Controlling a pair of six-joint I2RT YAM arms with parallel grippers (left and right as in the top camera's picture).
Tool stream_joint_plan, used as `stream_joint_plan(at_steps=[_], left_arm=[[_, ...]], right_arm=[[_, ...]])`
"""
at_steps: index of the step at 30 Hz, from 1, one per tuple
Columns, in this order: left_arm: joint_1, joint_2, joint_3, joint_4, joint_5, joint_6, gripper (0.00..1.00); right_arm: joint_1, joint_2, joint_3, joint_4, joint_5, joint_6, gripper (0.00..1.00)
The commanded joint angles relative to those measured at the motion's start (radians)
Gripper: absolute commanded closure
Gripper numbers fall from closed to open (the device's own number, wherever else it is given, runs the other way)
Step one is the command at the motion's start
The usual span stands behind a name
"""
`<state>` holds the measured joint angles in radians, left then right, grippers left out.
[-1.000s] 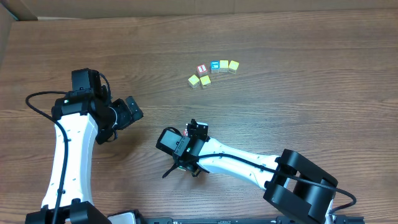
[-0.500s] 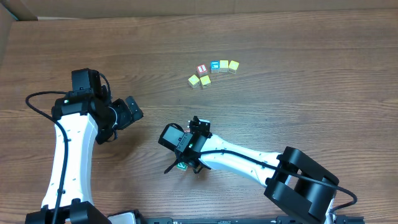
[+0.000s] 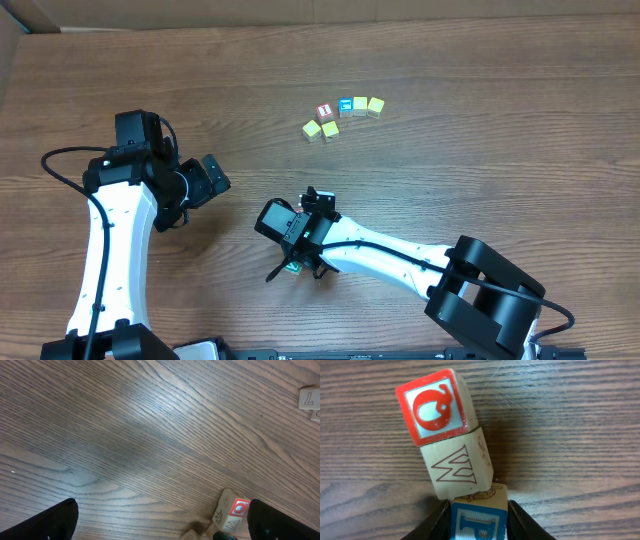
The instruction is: Flip 4 blocks
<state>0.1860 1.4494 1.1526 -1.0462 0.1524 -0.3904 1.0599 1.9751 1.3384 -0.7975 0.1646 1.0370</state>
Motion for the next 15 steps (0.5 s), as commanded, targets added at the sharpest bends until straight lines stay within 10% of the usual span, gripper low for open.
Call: stream_joint_plan(at_steps=[1, 15], left_arm=[[0.003, 0.003, -0.005, 0.004, -0.003, 0.001, 0.0], [0.003, 0.004, -0.005, 0.004, -0.003, 0.001, 0.0]], right_arm=[[-0.001, 0.003, 0.005, 0.0, 0.014, -0.066, 0.64], [-0.001, 0.003, 0.005, 0.003, 0.014, -0.127, 0.65]])
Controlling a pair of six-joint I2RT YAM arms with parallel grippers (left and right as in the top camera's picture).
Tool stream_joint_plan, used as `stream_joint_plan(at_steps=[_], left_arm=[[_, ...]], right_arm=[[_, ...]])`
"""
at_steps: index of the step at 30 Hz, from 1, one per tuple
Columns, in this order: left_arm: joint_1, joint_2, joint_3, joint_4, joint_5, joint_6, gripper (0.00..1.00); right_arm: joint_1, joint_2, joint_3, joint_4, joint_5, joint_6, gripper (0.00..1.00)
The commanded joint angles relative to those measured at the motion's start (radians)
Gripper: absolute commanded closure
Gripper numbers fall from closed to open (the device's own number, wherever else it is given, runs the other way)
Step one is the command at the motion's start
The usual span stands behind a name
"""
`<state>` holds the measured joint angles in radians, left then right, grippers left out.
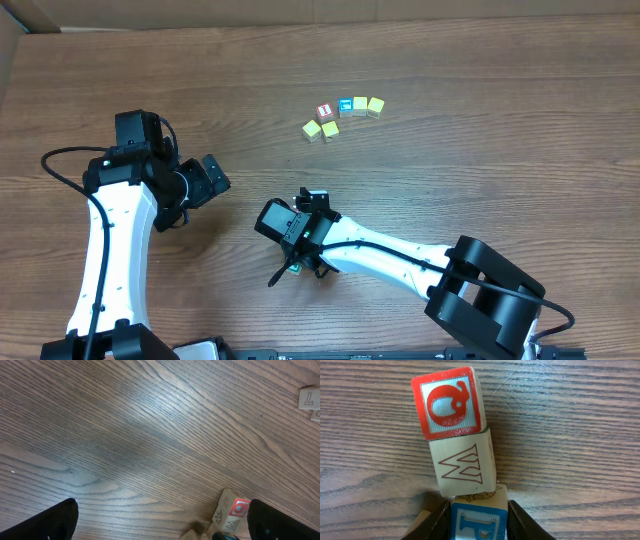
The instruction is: Flip 4 blocks
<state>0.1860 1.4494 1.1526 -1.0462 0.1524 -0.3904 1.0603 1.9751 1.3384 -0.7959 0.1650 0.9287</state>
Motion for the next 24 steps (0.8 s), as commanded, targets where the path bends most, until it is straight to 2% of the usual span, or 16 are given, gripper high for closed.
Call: stream_joint_plan(at_steps=[1, 24], left_arm=[[0.003, 0.004, -0.005, 0.004, -0.003, 0.001, 0.0], [0.003, 0.003, -0.005, 0.004, -0.003, 0.001, 0.0]], right_arm=[[-0.002, 0.003, 0.005, 0.002, 0.014, -0.021, 0.65], [-0.002, 0.004, 0.004, 0.024, 0.014, -0.055, 0.65]])
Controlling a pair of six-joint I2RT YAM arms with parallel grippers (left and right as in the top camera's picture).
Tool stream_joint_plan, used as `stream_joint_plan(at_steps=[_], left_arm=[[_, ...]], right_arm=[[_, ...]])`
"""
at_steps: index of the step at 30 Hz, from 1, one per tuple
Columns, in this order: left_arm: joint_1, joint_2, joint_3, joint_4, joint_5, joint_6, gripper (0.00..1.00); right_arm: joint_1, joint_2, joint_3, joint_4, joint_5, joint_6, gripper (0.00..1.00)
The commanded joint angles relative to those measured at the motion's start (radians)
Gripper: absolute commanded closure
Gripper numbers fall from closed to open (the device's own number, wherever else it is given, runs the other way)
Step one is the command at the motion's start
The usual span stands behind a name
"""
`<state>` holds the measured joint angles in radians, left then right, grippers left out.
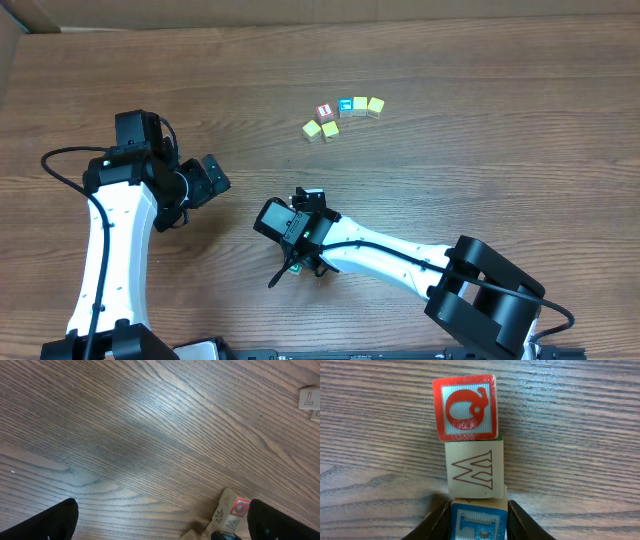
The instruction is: Flip 4 blocks
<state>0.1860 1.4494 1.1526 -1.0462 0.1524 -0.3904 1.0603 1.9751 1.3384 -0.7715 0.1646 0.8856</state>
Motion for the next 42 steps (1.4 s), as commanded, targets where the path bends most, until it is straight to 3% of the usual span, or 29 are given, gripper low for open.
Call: stream_joint_plan(at_steps=[1, 14, 42], left_arm=[[0.003, 0.004, -0.005, 0.004, -0.003, 0.001, 0.0], [0.003, 0.003, -0.005, 0.004, -0.003, 0.001, 0.0], [0.003, 0.003, -0.005, 0.004, -0.003, 0.001, 0.0]], right_arm=[[-0.002, 0.004, 0.004, -0.004, 0.008, -0.011, 0.65], [-0.002, 0.004, 0.003, -0.004, -0.016, -0.012, 0.53], [-0.007, 0.004, 0.003, 0.014, 0.018, -0.076, 0.57]])
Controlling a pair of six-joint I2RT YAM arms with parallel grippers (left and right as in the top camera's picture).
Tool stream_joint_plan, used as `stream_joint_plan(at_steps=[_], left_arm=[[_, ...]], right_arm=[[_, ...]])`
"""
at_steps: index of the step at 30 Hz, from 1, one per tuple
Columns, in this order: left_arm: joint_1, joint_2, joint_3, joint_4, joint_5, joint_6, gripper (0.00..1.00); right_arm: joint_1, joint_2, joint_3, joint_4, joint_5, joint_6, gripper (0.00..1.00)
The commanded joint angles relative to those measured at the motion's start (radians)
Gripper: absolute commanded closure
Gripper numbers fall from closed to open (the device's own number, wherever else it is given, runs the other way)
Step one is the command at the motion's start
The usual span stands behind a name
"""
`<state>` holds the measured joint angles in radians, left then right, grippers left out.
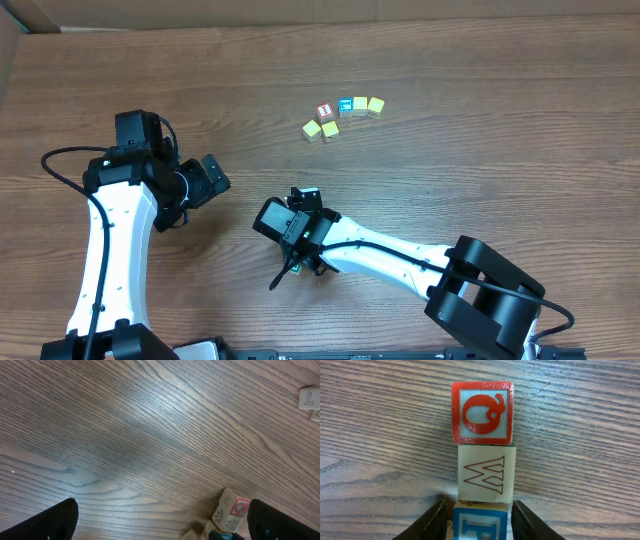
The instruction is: Flip 4 blocks
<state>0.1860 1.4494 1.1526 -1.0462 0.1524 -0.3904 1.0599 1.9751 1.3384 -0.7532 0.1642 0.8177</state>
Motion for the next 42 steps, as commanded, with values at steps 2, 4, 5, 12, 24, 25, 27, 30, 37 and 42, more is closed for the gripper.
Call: stream_joint_plan(at_steps=[2, 4, 5, 12, 24, 25, 27, 30, 37, 42], left_arm=[[0.003, 0.004, -0.005, 0.004, -0.003, 0.001, 0.0], [0.003, 0.003, -0.005, 0.004, -0.003, 0.001, 0.0], [0.003, 0.004, -0.005, 0.004, -0.003, 0.001, 0.0], [0.003, 0.003, -0.005, 0.004, -0.003, 0.001, 0.0], [0.003, 0.004, -0.005, 0.004, -0.003, 0.001, 0.0], [0.003, 0.003, -0.005, 0.004, -0.003, 0.001, 0.0], [0.003, 0.003, -0.005, 0.004, -0.003, 0.001, 0.0], [0.003, 0.003, -0.005, 0.004, -0.003, 0.001, 0.0], [0.003, 0.003, -0.005, 0.004, -0.003, 0.001, 0.0], [0.003, 0.004, -0.005, 0.004, -0.003, 0.001, 0.0]], right_arm=[[-0.009, 0.004, 0.003, -0.019, 0.019, -0.008, 0.57], [-0.008, 0.004, 0.003, -0.025, 0.019, -0.009, 0.57], [-0.008, 0.004, 0.003, -0.026, 0.019, -0.008, 0.57], [-0.008, 0.004, 0.003, -0.013, 0.019, -0.009, 0.57], [-0.03, -0.06, 0.118, -0.08, 0.026, -0.042, 0.57], [-0.03, -0.07, 0.127, -0.08, 0.026, -0.041, 0.57], [-0.03, -0.085, 0.137, -0.079, 0.021, -0.041, 0.57], [-0.03, -0.094, 0.137, -0.096, -0.001, -0.036, 0.57], [-0.04, -0.094, 0.133, -0.284, -0.012, 0.037, 0.53], [-0.039, -0.094, 0.07, -0.294, -0.089, 0.039, 0.51]])
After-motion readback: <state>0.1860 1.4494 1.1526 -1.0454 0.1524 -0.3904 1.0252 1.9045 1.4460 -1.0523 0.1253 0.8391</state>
